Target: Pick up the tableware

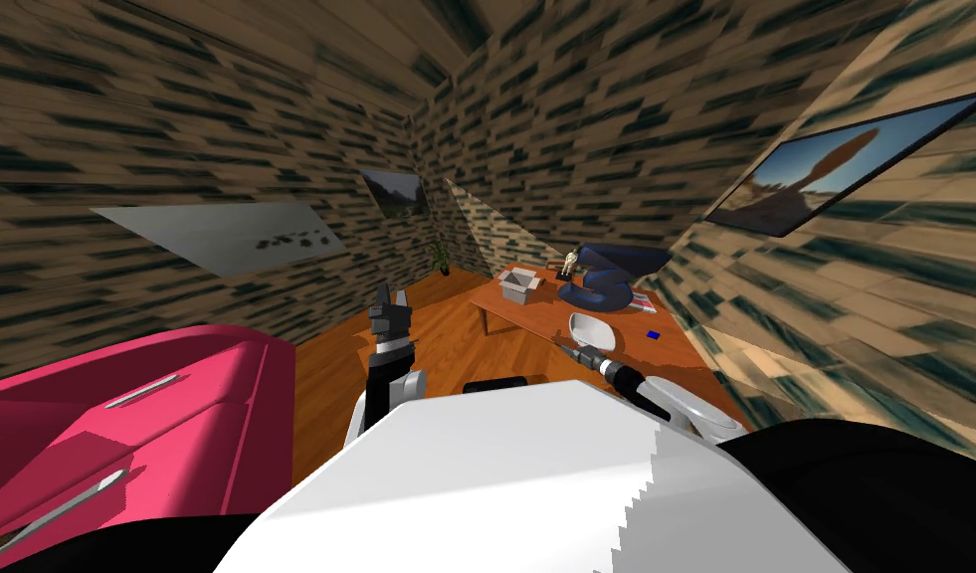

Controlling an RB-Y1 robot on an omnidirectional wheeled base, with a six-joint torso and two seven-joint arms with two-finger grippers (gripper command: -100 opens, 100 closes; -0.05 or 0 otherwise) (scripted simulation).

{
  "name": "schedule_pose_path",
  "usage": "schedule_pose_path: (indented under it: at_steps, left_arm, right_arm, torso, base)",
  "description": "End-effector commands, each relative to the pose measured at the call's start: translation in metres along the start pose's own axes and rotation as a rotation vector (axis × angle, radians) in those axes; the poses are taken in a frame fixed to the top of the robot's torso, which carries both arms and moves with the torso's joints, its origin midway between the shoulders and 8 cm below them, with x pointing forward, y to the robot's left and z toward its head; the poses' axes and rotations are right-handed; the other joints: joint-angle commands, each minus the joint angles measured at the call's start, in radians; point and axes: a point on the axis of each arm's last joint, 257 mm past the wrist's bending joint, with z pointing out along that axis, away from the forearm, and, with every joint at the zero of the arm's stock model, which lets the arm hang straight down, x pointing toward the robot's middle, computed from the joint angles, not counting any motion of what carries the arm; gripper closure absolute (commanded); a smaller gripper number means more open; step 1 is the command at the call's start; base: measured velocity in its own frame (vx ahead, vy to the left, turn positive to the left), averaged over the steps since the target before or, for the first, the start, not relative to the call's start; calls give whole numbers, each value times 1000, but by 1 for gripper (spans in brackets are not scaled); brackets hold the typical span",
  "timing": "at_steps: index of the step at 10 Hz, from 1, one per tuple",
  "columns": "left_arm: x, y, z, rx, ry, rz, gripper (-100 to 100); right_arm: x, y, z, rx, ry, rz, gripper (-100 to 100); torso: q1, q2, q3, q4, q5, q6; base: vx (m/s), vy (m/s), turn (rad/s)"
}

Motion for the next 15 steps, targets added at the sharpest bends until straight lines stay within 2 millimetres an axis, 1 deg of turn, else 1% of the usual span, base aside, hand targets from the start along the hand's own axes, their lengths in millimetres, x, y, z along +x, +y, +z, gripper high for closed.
schedule_pose_path:
  at_steps: [1, 2, 3, 5, 6, 7, 8, 11, 12, 15]
  left_arm:
    - [0, 0, 0, 0, 0, 0, 0]
    - [0, 0, 0, 0, 0, 0, 0]
    - [0, 0, 0, 0, 0, 0, 0]
    - [0, 0, 0, 0, 0, 0, 0]
    - [0, 0, 0, 0, 0, 0, 0]
    - [0, 0, 0, 0, 0, 0, 0]
    - [0, 0, 0, 0, 0, 0, 0]
    - [0, 0, 0, 0, 0, 0, 0]
    - [0, 0, 0, 0, 0, 0, 0]
    - [0, 0, 0, 0, 0, 0, 0]
  right_arm:
    - [20, -21, -11, 27, 72, -83, -100]
    - [32, -38, -19, 45, 124, -148, -100]
    - [36, -42, -21, 50, 135, -162, -100]
    - [60, -82, -41, 94, 244, -290, -100]
    - [60, -82, -42, 92, 249, -305, -100]
    - [70, -101, -53, 109, 302, -372, -100]
    - [70, -101, -53, 109, 302, -372, -100]
    - [94, -149, -88, 143, 448, -544, -100]
    - [95, -149, -88, 143, 449, -546, -100]
    - [116, -184, -122, 151, 577, -674, -100]
  torso:
    - [0, 0, 0, 0, 0, 0]
    - [0, 0, 0, 0, 0, 0]
    - [2, -2, -1, 0, 0, 0]
    - [0, -3, -2, -1, 0, 0]
    - [0, -4, -2, -1, 0, 0]
    - [0, -3, -2, -1, 0, 0]
    - [0, -2, -1, 0, 0, 0]
    - [0, -3, -2, -1, 0, 0]
    - [1, -5, -3, -1, 0, 0]
    - [-1, -3, -2, -1, 0, 0]
  base:
    - [38, 51, 78]
    - [70, 86, 128]
    - [67, 64, 40]
    - [87, 50, 92]
    - [69, 39, 33]
    - [57, 47, 62]
    - [47, 40, 34]
    - [90, 48, 70]
    - [93, 42, 13]
    - [88, 32, 41]
